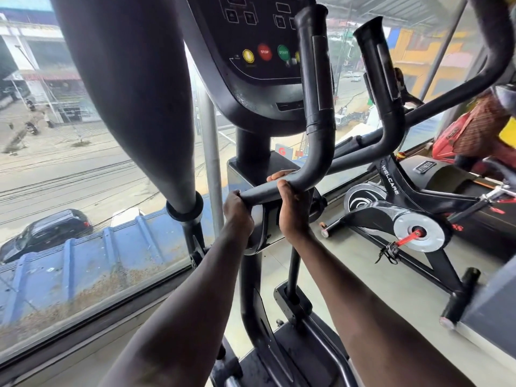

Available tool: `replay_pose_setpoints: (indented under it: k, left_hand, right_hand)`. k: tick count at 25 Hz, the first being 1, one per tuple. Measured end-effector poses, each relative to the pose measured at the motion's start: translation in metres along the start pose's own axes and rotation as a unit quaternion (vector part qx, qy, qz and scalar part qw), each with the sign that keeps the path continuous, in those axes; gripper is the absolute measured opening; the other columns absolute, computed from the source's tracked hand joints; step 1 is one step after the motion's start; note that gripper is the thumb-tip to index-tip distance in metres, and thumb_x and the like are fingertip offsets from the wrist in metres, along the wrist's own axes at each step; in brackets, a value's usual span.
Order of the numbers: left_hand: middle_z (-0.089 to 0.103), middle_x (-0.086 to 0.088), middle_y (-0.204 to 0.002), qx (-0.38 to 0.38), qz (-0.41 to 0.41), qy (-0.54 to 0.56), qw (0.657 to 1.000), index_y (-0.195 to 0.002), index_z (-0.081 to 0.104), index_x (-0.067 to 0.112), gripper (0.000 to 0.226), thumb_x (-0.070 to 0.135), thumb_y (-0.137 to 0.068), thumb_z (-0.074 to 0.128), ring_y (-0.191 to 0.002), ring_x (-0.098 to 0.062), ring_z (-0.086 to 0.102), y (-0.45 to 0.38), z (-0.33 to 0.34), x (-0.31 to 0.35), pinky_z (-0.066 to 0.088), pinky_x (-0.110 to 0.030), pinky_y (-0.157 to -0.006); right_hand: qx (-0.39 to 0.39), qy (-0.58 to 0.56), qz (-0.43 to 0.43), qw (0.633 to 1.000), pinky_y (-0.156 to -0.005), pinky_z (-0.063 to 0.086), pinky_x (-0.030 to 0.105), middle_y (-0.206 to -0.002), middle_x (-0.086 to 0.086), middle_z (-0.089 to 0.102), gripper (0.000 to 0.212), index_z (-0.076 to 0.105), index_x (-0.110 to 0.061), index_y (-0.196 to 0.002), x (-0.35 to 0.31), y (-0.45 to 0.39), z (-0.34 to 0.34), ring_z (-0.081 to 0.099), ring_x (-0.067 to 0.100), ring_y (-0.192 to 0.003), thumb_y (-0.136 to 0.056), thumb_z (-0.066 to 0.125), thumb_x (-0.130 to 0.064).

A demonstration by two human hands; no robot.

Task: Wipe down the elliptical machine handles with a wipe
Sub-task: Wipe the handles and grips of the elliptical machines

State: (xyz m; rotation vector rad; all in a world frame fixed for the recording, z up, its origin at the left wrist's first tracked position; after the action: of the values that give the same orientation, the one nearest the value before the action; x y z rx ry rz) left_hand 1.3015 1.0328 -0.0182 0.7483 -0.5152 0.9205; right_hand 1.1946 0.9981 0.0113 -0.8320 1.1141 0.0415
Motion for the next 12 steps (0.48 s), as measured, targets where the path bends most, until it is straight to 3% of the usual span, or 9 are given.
replay_pose_setpoints:
  k: [4,8,10,12]
  left_hand:
    - [0.056,-0.014,-0.078,0.008,-0.043,0.021,0.999,-0.08,0.051,0.003,0.015,0.008,-0.093,0.052,-0.068,-0.024,0.057,0.011,0.004,0.004,0.053,-0.033,-0.057]
    - [0.059,-0.013,-0.08,-0.01,-0.044,0.059,0.997,-0.086,0.054,0.004,0.011,0.008,-0.096,0.053,-0.07,-0.022,0.059,0.032,0.007,0.001,0.055,-0.031,-0.082]
    - [0.061,-0.006,-0.069,-0.039,-0.025,0.033,0.998,-0.087,0.054,0.008,0.015,0.0,-0.097,0.047,-0.058,-0.014,0.06,0.041,0.007,-0.001,0.056,-0.022,-0.065]
    - [0.061,0.001,-0.062,-0.072,-0.016,0.017,0.997,-0.094,0.055,0.014,0.022,-0.004,-0.095,0.043,-0.046,-0.007,0.057,0.056,0.008,-0.002,0.046,-0.015,-0.052]
  right_hand:
    - [-0.019,0.018,0.021,0.999,-0.077,0.036,0.0,-0.085,-0.007,0.061,0.029,0.063,0.008,-0.093,-0.007,0.002,-0.004,0.056,-0.017,-0.08,-0.083,0.049,-0.016]
    - [-0.063,0.02,0.041,0.997,-0.074,0.039,0.002,-0.081,-0.009,0.063,0.028,0.065,0.006,-0.092,-0.01,0.001,-0.012,0.058,-0.016,-0.075,-0.085,0.053,-0.018]
    - [-0.087,0.019,0.058,0.994,-0.071,0.041,0.003,-0.082,0.0,0.066,0.027,0.066,0.002,-0.093,-0.012,0.0,-0.017,0.057,-0.016,-0.071,-0.085,0.056,-0.022]
    - [-0.12,0.022,0.072,0.99,-0.066,0.041,0.001,-0.089,0.014,0.068,0.021,0.065,0.003,-0.094,-0.016,0.0,-0.022,0.056,-0.018,-0.066,-0.091,0.061,-0.017]
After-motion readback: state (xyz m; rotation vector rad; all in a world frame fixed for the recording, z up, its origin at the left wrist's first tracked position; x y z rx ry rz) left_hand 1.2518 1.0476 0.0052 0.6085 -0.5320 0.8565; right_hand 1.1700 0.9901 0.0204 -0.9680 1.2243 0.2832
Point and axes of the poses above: each hand's wrist, its own y-axis away from the middle knuckle, its own z-axis out of the palm, x = y × z, the point moved 1 cm from there along -y, towards the middle knuckle
